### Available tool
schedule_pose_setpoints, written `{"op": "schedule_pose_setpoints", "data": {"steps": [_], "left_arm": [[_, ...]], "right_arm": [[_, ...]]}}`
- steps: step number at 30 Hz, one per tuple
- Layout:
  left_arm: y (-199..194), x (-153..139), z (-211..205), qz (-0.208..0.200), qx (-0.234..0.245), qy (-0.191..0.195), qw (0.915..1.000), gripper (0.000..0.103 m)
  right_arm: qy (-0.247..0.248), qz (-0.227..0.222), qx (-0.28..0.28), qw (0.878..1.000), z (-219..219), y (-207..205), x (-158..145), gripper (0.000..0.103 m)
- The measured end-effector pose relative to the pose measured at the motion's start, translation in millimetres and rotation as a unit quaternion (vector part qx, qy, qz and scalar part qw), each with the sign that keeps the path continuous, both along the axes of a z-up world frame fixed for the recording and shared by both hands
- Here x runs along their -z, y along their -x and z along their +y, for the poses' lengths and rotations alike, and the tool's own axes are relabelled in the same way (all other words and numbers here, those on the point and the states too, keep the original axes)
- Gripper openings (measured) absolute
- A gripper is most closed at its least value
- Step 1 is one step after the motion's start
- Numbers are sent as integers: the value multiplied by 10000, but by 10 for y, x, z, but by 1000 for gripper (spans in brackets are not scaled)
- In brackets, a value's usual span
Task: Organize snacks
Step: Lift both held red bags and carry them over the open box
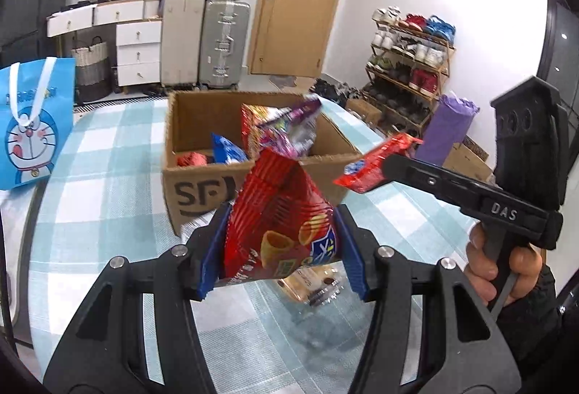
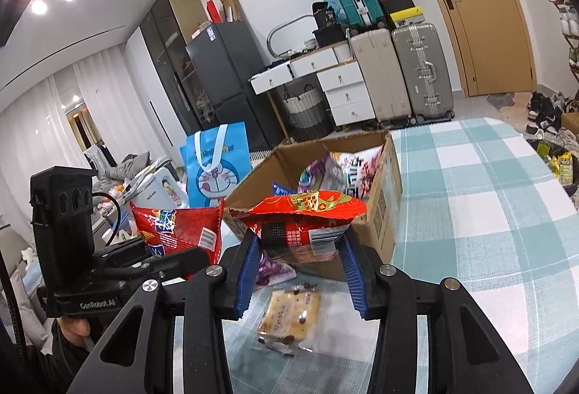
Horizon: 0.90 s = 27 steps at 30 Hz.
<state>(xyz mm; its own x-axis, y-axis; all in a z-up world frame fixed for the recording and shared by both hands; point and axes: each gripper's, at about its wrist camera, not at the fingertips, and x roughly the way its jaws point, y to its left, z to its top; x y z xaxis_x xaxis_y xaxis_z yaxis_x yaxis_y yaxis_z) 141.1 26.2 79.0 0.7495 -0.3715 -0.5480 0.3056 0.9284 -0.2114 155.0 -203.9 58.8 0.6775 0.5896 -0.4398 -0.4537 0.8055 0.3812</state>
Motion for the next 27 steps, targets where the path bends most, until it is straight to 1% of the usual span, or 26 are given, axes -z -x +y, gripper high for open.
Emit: {"op": "schedule_pose_setpoints", "data": {"steps": [2, 5, 8, 16, 23, 27], "left_arm": [[-4, -72, 45, -31, -88, 20, 10000, 53], [-113, -131, 86, -52, -174, 33, 9998, 53], [-145, -213, 143, -128, -289, -27, 9995, 53], [-374, -354, 227, -216, -513, -45, 9984, 53], [-663, -383, 224, -250, -655, -138, 9974, 53], [-866, -365, 149, -234, -702, -254, 9969, 53]], "right_arm": [[-2, -4, 47, 10000, 7, -17, -42, 43], [53, -39, 88, 9999, 34, -44, -107, 43], [107, -83, 110, 9998, 69, -63, -191, 43], [76, -147, 234, 9996, 121, -162, -365, 43], [35, -145, 353, 9993, 168, -309, -452, 43], [19, -138, 398, 9991, 201, -415, -484, 43]]}}
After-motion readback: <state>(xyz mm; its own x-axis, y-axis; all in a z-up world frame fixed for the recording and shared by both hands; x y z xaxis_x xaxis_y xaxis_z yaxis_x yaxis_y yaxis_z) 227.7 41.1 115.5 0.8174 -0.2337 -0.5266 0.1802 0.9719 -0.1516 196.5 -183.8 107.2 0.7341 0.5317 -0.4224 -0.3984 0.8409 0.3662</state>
